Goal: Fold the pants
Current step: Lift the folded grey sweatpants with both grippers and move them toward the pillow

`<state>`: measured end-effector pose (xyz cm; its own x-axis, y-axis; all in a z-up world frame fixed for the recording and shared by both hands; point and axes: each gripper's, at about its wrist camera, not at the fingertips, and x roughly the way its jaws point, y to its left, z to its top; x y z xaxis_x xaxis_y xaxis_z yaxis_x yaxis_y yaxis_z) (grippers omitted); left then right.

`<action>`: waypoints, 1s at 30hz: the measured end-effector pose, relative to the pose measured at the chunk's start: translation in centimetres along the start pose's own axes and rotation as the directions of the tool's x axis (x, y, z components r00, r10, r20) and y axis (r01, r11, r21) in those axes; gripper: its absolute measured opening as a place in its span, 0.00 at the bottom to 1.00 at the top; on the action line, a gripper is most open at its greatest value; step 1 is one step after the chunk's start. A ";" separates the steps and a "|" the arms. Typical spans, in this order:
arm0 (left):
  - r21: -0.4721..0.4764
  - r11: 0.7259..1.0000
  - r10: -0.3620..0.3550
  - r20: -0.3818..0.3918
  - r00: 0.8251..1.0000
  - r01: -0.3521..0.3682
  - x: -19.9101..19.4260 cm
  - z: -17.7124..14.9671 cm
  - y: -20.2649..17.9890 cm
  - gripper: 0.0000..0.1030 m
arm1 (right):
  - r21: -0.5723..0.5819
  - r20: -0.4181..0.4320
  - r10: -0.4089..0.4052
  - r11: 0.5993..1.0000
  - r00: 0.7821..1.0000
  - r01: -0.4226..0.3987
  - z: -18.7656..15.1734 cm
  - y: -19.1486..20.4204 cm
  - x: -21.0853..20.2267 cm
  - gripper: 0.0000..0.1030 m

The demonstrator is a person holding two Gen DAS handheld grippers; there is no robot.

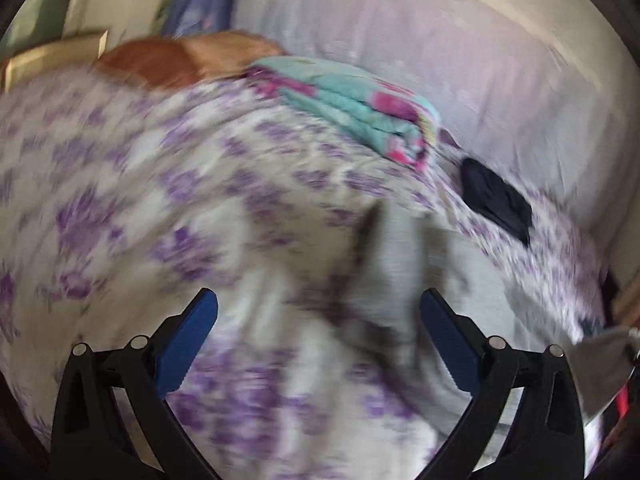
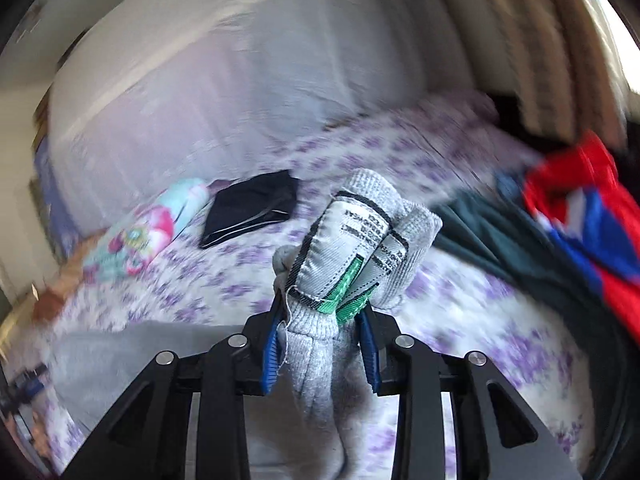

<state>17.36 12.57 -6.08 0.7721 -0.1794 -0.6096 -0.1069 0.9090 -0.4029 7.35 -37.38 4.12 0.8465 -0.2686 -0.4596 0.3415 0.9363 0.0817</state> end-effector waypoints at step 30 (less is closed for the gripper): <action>-0.110 0.980 -0.165 0.034 0.986 0.168 -0.4 -0.5 2.7 0.96 | -0.796 -0.154 0.125 0.573 0.980 -0.198 -11.1 22.5 -1.3 0.51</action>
<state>16.46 14.89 -7.28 0.7998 -0.3142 -0.5115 -0.0439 0.8192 -0.5718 9.39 -13.50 -3.23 0.8094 -0.1111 -0.5766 -0.2973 0.7692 -0.5656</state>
